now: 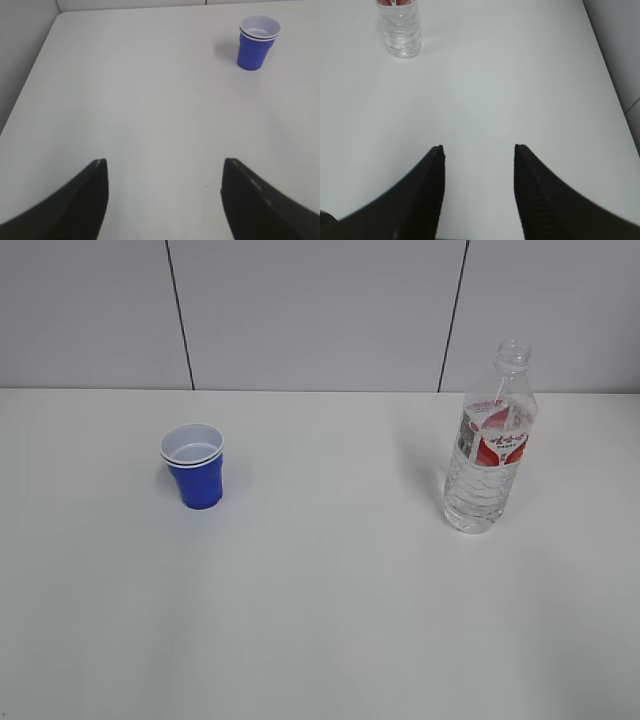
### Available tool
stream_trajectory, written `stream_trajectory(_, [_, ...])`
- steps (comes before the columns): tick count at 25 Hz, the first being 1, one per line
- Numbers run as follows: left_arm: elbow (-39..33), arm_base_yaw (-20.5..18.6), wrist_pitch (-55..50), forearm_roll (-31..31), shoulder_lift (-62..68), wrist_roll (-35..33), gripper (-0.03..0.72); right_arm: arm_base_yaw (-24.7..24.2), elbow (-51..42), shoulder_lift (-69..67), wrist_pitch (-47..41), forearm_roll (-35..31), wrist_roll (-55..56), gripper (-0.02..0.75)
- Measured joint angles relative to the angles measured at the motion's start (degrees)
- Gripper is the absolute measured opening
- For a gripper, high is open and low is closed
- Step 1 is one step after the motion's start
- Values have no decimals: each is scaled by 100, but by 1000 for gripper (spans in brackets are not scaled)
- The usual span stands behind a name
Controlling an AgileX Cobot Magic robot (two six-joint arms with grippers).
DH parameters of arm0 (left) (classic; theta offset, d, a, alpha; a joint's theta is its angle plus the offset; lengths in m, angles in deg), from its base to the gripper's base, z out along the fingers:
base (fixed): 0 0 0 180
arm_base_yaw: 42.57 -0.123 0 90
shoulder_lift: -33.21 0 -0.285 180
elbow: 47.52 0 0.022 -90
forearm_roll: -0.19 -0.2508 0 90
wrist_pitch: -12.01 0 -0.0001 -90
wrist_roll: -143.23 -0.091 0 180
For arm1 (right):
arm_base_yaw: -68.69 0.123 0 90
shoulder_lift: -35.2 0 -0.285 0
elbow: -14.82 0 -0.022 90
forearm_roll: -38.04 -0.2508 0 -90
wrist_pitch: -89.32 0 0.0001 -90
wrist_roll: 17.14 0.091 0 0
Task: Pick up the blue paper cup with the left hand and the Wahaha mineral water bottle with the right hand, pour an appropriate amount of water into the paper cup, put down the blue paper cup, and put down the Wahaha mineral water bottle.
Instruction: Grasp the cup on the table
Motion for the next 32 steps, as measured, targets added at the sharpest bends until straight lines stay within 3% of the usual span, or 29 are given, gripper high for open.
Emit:
stream_trajectory(5, [0,22,0,22,0,0,564,0,0,0,0,0,0,349])
stream_trajectory(22, [106,36,105,70,0,0,568,0,0,0,0,-58,0,349])
stream_trajectory(29, [242,36,834,204,0,0,566,0,61,0,92,-58,0,349])
stream_trajectory(32, [254,36,1376,400,0,0,565,0,149,0,691,-58,0,349])
